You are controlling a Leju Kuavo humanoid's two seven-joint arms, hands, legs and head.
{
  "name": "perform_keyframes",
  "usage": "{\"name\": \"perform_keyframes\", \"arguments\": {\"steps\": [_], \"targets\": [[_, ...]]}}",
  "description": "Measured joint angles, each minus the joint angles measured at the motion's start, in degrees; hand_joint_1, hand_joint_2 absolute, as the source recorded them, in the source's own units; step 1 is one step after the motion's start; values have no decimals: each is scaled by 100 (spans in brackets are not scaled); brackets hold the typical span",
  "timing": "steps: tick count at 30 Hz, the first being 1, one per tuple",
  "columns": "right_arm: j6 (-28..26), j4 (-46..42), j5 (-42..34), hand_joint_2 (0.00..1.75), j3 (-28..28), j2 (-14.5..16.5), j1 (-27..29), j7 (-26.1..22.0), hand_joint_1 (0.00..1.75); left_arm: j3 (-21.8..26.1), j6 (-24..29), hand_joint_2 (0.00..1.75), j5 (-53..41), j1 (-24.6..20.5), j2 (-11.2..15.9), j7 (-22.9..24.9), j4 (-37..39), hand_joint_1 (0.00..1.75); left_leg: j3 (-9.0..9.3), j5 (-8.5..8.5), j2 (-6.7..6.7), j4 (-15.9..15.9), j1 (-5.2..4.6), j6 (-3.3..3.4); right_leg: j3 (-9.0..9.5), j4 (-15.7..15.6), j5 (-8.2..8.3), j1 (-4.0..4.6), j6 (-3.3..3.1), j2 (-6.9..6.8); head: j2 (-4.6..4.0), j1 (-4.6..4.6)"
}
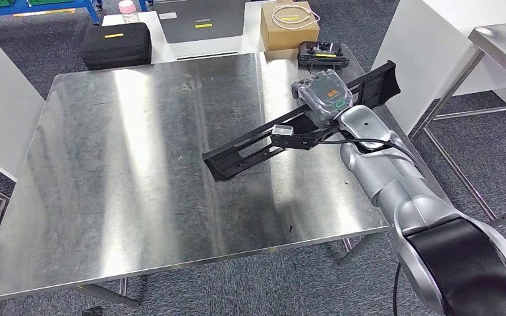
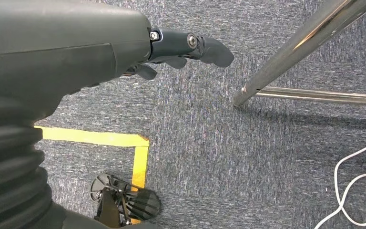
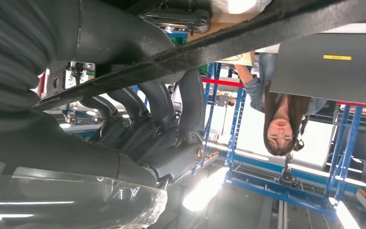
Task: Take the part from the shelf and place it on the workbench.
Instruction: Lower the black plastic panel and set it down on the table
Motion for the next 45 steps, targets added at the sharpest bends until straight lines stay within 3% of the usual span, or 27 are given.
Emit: {"name": "perform_keyframes", "arguments": {"steps": [4, 6, 8, 10, 19, 22, 27, 30, 38, 42, 45], "targets": [[1, 0, -1, 175, 0, 10, 1, -5, 175, 1, 0, 175, -1, 0, 0, -3, 0, 0, -1, 3, 0, 0, -7, 7, 0, -3, 5, -6, 7, 0, 0, -1], [16, 3, -13, 175, -1, 25, 4, -11, 87, 9, -3, 175, 1, 0, 0, 3, 0, 0, -6, 13, 0, 0, -17, 24, 0, -13, 17, -15, 25, 0, 0, -1], [38, 14, -33, 175, -2, 30, 7, -14, 0, 26, 18, 87, 10, 1, 0, 32, 0, 0, -11, 22, 0, 0, -26, 40, -1, -22, 26, -24, 39, 0, 0, 0], [52, 25, -42, 175, -2, 25, 9, -15, 0, 49, 51, 0, 32, 1, 0, 83, 0, 0, -11, 25, 0, 0, -29, 45, -1, -22, 30, -27, 44, 0, 0, 1], [421, 67, -106, 175, -22, -67, 8, 209, 0, 61, -99, 0, -29, 9, 4, 434, 0, 0, -11, 27, 0, 0, -30, 48, -2, -22, 32, -28, 47, 0, 0, 0], [1225, 108, -319, 175, -144, -156, -9, 593, 0, 65, -121, 0, -24, 12, 6, 448, 0, 0, -11, 27, 0, 0, -31, 48, -2, -22, 32, -28, 47, -1, -1, -1], [2814, 201, -577, 175, -504, -381, -176, 1958, 0, 89, -144, 0, -12, 27, 19, 496, 0, 0, -14, 31, -11, 1, -36, 53, -2, -22, 32, -31, 47, -11, 0, 0], [3109, 240, -606, 175, -660, -573, -315, 2375, 0, 104, -155, 0, -39, 29, 26, 543, 0, 0, -15, 32, -18, 1, -41, 55, -2, -22, 32, -36, 48, -13, 0, 0], [3826, 310, -649, 175, -1015, -1029, -554, 2921, 0, 128, -205, 0, -128, 24, 20, 684, 0, 0, -15, 31, -23, 1, -45, 57, -2, -23, 33, -41, 49, -12, 0, -1], [3858, 314, -544, 0, -1043, -1179, -575, 3074, 0, 144, -227, 0, -128, 23, 5, 742, 0, 0, -15, 31, -24, 1, -45, 57, -2, -23, 34, -41, 50, -13, 0, -1], [3809, 315, -451, 0, -1043, -1278, -586, 3199, 0, 155, -245, 0, -115, 24, -6, 831, 0, 0, -15, 31, -24, 2, -46, 58, -2, -23, 36, -42, 54, -12, 0, 0]]}}
